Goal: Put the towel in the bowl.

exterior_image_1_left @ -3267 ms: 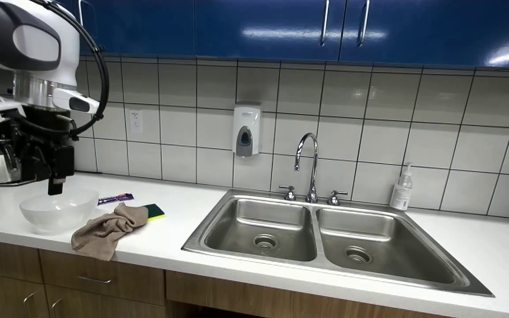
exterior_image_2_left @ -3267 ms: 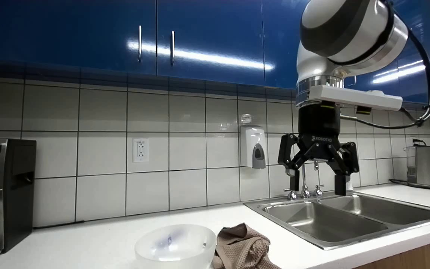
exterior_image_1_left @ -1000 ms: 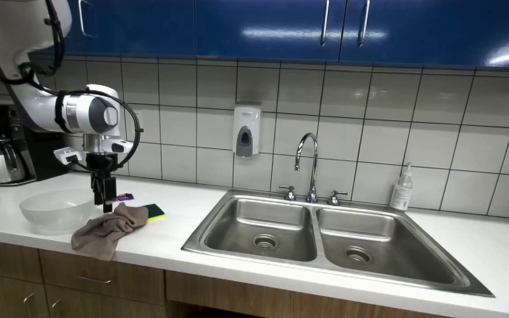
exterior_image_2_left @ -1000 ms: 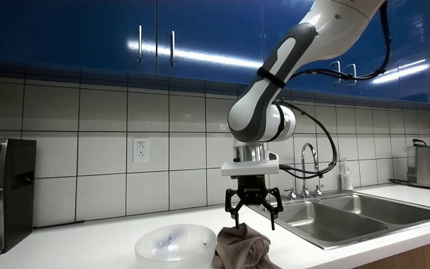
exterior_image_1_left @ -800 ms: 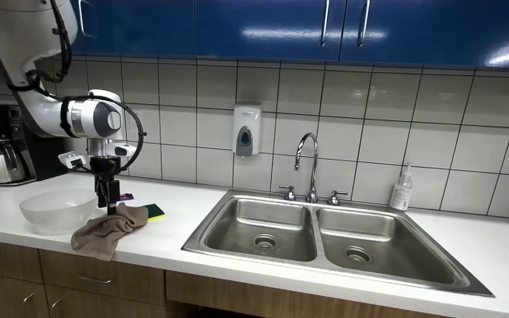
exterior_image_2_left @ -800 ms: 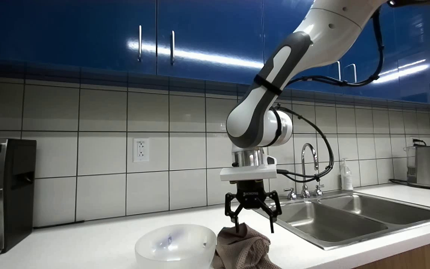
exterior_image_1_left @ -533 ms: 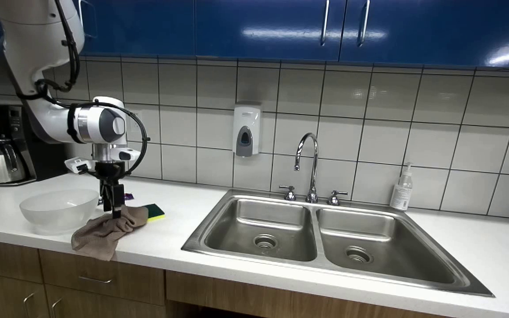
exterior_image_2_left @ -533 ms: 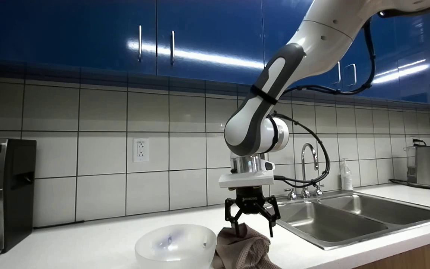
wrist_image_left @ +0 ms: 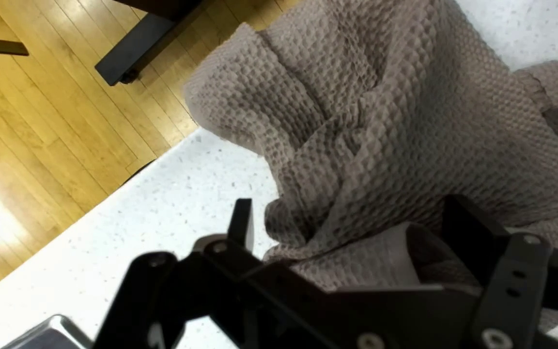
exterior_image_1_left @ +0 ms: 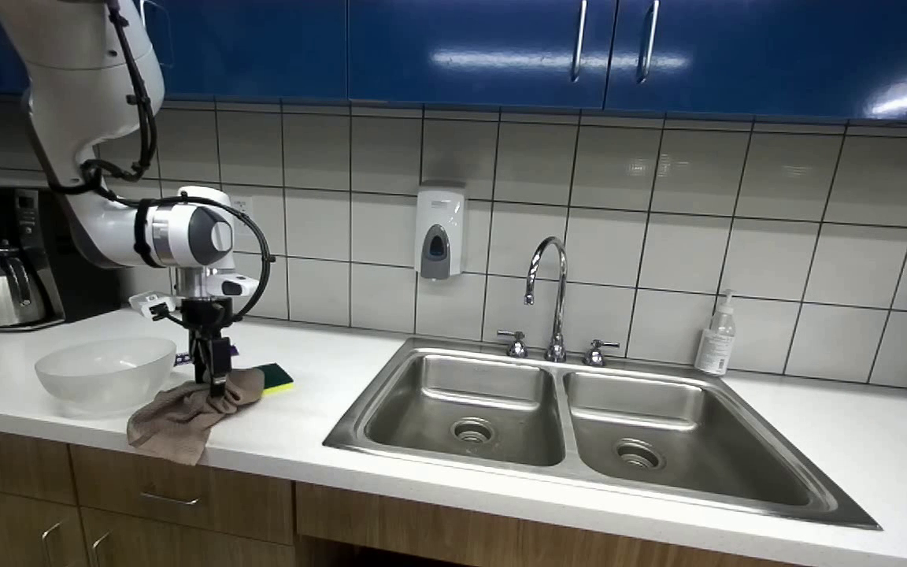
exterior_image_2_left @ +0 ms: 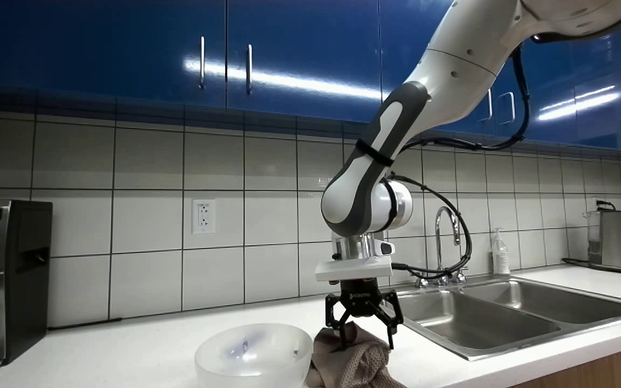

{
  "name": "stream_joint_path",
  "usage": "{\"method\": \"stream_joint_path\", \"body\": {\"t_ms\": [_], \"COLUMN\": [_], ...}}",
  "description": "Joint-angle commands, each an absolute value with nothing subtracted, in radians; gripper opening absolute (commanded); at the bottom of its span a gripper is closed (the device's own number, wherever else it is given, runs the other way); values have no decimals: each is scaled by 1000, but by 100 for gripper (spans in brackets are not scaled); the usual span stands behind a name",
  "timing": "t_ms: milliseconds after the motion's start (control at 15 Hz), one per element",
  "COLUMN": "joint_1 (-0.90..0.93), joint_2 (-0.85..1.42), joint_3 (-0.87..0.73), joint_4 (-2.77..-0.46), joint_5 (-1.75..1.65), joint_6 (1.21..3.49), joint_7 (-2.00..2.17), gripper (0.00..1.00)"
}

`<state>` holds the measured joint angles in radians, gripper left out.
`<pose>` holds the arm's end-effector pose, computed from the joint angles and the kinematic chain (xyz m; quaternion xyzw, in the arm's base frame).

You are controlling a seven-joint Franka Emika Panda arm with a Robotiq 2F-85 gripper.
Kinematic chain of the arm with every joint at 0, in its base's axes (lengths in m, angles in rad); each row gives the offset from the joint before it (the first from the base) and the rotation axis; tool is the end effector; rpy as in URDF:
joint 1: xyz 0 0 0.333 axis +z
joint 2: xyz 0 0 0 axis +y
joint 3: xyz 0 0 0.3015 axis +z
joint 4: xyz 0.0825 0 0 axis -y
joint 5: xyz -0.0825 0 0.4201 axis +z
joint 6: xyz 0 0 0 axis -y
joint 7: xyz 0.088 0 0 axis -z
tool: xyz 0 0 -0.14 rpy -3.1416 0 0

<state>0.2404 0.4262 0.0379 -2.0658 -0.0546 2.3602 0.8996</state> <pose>0.5661 0.1608 0.1386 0.9558 -0.2865 -0.0490 0.0447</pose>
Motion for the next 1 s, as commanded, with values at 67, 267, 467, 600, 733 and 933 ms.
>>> {"method": "stream_joint_path", "body": {"t_ms": [67, 267, 467, 600, 733, 933], "joint_1": [258, 259, 257, 255, 254, 250], "joint_2": [438, 435, 422, 416, 415, 416], "joint_3": [21, 23, 34, 39, 43, 46], "joint_4": [-2054, -2064, -2080, -2090, -2094, -2098], "joint_5": [-67, -62, -46, -36, -28, -18], "joint_6": [2360, 2362, 2368, 2377, 2384, 2400], "joint_7": [921, 917, 904, 897, 893, 886], "gripper": [100, 100, 100, 100, 100, 100]}}
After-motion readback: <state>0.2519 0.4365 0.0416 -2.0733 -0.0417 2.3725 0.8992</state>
